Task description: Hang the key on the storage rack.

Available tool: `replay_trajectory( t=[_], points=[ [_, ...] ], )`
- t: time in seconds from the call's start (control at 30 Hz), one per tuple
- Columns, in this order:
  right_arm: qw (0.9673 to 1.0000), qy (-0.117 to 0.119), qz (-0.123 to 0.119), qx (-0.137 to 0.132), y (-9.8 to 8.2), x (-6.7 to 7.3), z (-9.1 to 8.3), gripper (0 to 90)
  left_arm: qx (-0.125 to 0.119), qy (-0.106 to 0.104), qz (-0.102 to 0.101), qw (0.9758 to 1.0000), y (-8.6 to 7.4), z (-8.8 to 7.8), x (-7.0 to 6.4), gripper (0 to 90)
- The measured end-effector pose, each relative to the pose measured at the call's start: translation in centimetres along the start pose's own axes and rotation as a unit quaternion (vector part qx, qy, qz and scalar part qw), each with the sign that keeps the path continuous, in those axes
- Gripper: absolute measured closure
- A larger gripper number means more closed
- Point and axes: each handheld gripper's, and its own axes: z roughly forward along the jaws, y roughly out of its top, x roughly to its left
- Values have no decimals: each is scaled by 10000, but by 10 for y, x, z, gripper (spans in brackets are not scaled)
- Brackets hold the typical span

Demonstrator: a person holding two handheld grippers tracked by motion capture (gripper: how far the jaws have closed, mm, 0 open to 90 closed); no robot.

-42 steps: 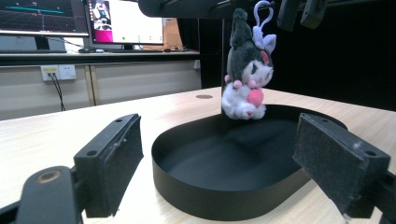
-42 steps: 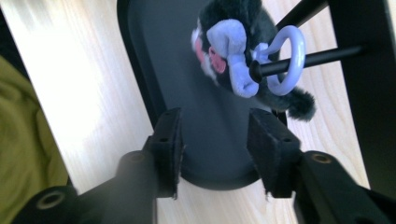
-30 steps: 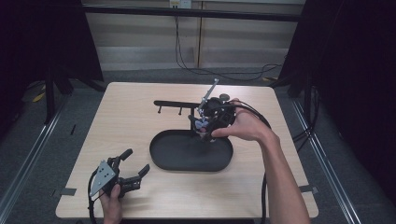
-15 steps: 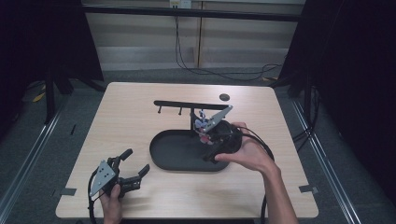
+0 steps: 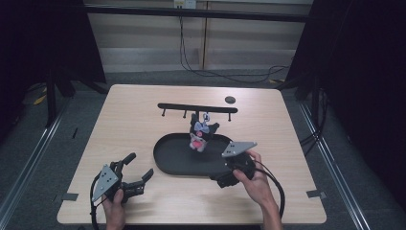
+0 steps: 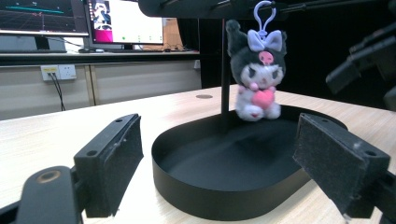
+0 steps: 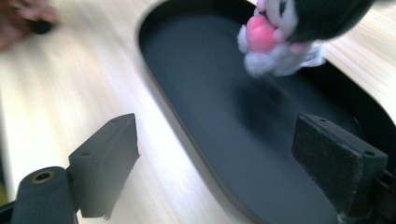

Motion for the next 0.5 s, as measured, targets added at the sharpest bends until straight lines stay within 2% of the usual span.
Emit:
replay_trajectory(
  t=[0.07, 0.1, 0.17, 0.2, 0.27, 0.33, 0.4, 0.43, 0.5],
  points=[
    [9998, -135, -14, -173, -13, 3, 3, 142, 3, 10, 9, 10000, 0, 0, 0, 153],
    [9991, -250, -8, -354, -21, 5, 6, 143, 8, 2, 1, 10000, 0, 0, 0, 153],
    [9974, -511, 14, -508, -31, 8, 10, 142, 4, -2, 5, 10000, 0, 0, 0, 153],
    [9963, -684, 11, -527, -37, 10, 12, 144, 3, 0, 4, 10000, 0, 0, 0, 153],
    [9928, -875, 135, -810, -50, 12, 14, 144, 2, 2, 2, 10000, 0, 0, 0, 153],
    [9877, -1064, 189, -1130, -58, 13, 14, 144, 5, 24, -3, 10000, 0, 0, 0, 153],
    [9799, -1305, 269, -1484, -65, 14, 13, 145, 2, 11, 6, 10000, 0, 0, 0, 153],
    [9738, -1449, 305, -1727, -69, 15, 13, 144, 5, 24, -7, 10000, 0, 0, 0, 153],
    [9645, -1562, 427, -2085, -76, 17, 13, 144, 4, 8, 7, 10000, 0, 0, 0, 153]
  ],
)
